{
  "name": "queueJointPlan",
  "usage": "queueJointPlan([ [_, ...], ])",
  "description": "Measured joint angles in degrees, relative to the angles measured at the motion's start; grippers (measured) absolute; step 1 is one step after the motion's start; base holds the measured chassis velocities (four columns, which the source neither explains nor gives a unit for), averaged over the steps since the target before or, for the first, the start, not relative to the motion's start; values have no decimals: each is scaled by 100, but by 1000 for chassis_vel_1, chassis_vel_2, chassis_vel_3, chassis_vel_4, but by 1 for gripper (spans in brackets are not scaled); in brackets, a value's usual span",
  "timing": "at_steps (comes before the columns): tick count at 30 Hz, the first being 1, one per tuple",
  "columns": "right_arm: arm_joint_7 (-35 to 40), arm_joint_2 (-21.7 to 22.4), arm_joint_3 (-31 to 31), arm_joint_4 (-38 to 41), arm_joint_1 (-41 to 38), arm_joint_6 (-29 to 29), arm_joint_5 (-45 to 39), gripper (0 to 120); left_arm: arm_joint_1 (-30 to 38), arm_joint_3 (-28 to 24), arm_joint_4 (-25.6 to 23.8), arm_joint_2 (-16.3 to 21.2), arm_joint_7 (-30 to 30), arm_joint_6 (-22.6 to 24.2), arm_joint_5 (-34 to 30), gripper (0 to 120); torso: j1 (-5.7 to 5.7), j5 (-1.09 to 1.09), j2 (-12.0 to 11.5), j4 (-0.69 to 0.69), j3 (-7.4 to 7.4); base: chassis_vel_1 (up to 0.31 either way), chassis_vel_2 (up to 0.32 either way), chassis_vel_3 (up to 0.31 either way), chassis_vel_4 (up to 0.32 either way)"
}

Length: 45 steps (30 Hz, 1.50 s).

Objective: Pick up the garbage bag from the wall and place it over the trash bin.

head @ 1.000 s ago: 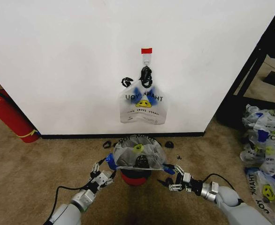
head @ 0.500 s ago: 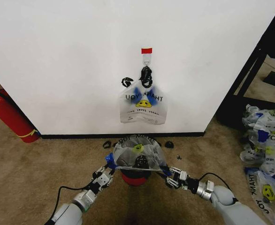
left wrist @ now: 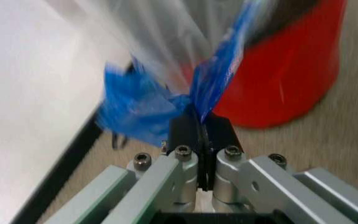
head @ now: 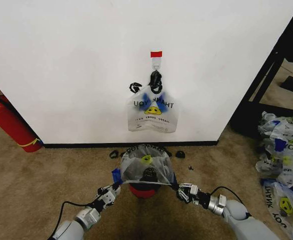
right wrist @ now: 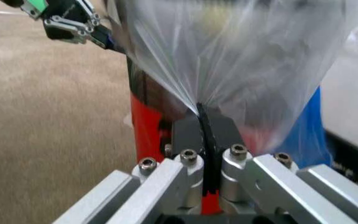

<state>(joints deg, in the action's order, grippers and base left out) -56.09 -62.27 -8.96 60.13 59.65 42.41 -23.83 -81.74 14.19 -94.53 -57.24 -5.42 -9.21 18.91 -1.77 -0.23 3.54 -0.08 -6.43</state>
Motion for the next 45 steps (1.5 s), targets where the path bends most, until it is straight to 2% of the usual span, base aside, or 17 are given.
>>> queueJointPlan([
  [7,315,-239,92,-454,-109,258,66,0,66,-32,296,-94,196,-91,0,0,0,1,0,0,0,0,0,0,0],
  [11,320,-165,122,-360,-96,252,-138,18,-10,-72,113,-62,289,-339,-231,0,0,1,0,0,0,0,0,0,0],
  [12,320,-165,122,-360,-96,252,-138,18,-10,-72,113,-62,289,-339,-231,0,0,1,0,0,0,0,0,0,0],
  [16,-466,86,25,-234,-70,-10,-458,33,-79,52,24,16,-169,-634,-161,15,0,1,0,1,0,0,0,0,0],
  [19,-1289,439,-125,-173,-32,-471,-636,47,-89,226,20,67,-939,-992,131,29,0,1,0,0,0,0,0,0,0],
  [20,-1289,439,-125,-173,-32,-471,-636,47,-89,226,20,67,-939,-992,131,29,0,1,0,0,0,0,0,0,0],
  [24,-2311,842,-312,-178,-40,-1084,-1012,62,-60,663,-67,44,-2347,-1456,440,43,0,2,0,-2,0,0,0,0,0],
  [27,-2478,1129,-314,189,69,-1782,-1843,76,-58,1089,-257,-21,-3480,-1634,599,57,0,1,0,0,0,0,0,0,0],
  [29,-2330,1196,-282,381,135,-1961,-2202,79,-58,1187,-306,-36,-3666,-1659,651,60,0,1,0,0,0,0,0,0,0],
  [31,-1750,1310,-207,911,318,-2262,-2776,88,-55,1363,-413,-62,-3871,-1684,673,70,0,1,1,1,0,0,0,0,0],
  [33,-1460,1355,-168,1159,418,-2362,-2941,90,-52,1421,-457,-71,-3895,-1680,628,71,0,1,0,2,0,0,0,0,0],
  [34,-992,1420,-104,1577,618,-2489,-3121,98,-52,1508,-521,-96,-3903,-1629,581,82,0,1,0,2,0,0,0,0,0],
  [36,-607,1458,-55,1959,811,-2600,-3201,99,-44,1610,-586,-137,-3902,-1528,607,86,0,1,0,1,0,0,0,0,0],
  [39,631,1548,114,3033,1459,-2988,-3245,100,26,1785,-630,-211,-3776,-1231,914,97,0,1,1,-1,0,0,0,0,0],
  [43,2378,1593,240,4045,2010,-3345,-3271,100,106,1792,-443,-270,-3519,-1042,1081,100,0,0,1,0,0,0,0,0,0],
  [44,2378,1593,240,4045,2010,-3345,-3271,100,106,1792,-443,-270,-3519,-1042,1081,100,0,0,1,0,0,0,0,0,0],
  [45,2976,1600,270,4326,2115,-3407,-3339,100,124,1797,-389,-293,-3342,-1004,1113,100,0,0,1,0,0,0,0,0,0],
])
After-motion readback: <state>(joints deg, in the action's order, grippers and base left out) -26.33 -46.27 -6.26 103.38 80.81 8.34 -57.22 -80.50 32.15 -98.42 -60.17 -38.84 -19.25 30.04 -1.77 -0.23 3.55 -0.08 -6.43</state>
